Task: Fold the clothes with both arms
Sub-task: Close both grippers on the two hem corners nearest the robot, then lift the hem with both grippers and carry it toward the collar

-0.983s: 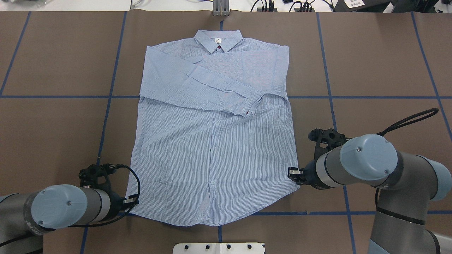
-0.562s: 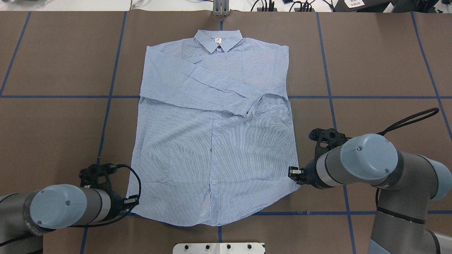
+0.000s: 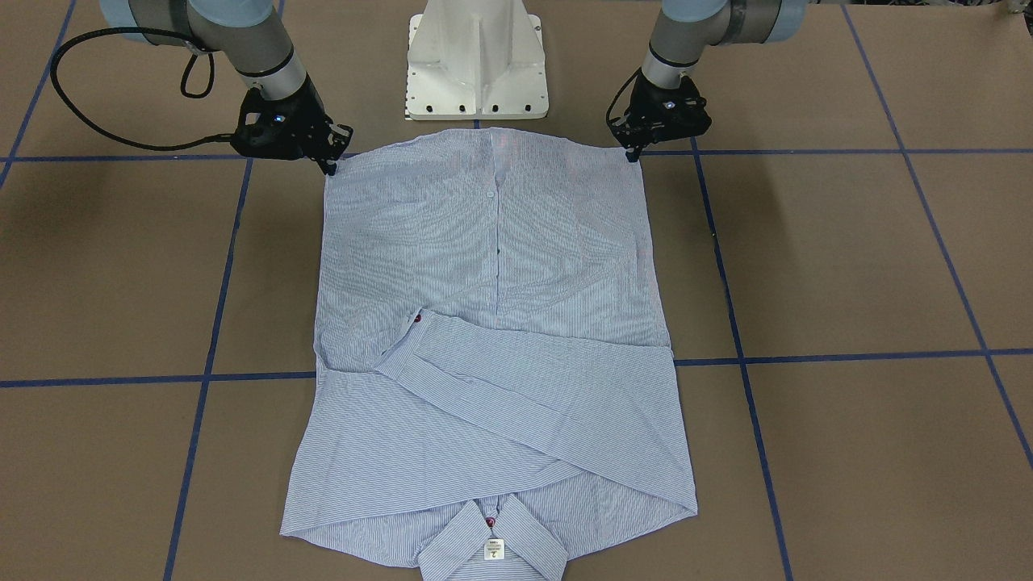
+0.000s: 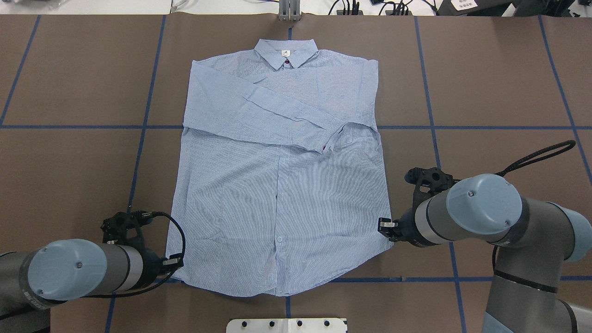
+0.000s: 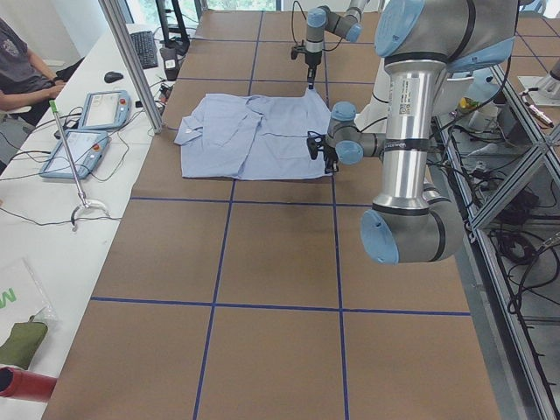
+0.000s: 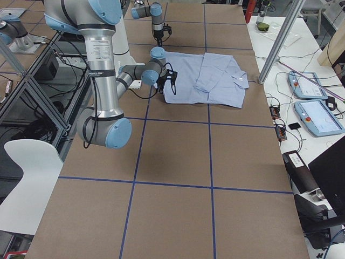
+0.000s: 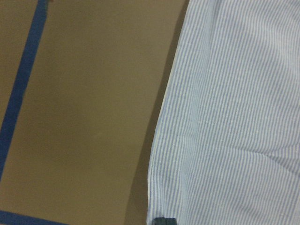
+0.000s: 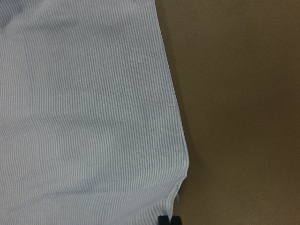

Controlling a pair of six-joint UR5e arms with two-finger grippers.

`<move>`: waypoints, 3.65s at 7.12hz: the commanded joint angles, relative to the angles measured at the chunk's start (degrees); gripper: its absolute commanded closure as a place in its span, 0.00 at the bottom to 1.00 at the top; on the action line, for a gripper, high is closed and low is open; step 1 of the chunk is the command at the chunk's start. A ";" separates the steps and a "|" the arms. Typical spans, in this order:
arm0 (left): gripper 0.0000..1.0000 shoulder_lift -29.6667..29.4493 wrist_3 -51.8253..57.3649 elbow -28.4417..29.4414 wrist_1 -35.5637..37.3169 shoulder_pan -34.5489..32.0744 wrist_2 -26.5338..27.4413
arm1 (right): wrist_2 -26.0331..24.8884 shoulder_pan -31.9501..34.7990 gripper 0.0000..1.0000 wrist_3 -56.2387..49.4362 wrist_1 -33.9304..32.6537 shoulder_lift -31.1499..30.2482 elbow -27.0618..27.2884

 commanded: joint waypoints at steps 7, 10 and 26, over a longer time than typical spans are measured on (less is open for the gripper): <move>1.00 0.70 0.51 -10.00 9.31 0.15 -0.58 | 12.74 2.10 1.00 -0.29 -0.35 -2.98 6.62; 1.00 0.70 0.68 -13.26 11.53 6.37 -1.90 | 24.48 1.75 1.00 0.33 -0.53 -6.05 10.84; 1.00 -20.39 26.59 6.77 17.16 -26.10 -10.51 | 21.46 28.01 1.00 -7.83 0.00 23.89 -25.70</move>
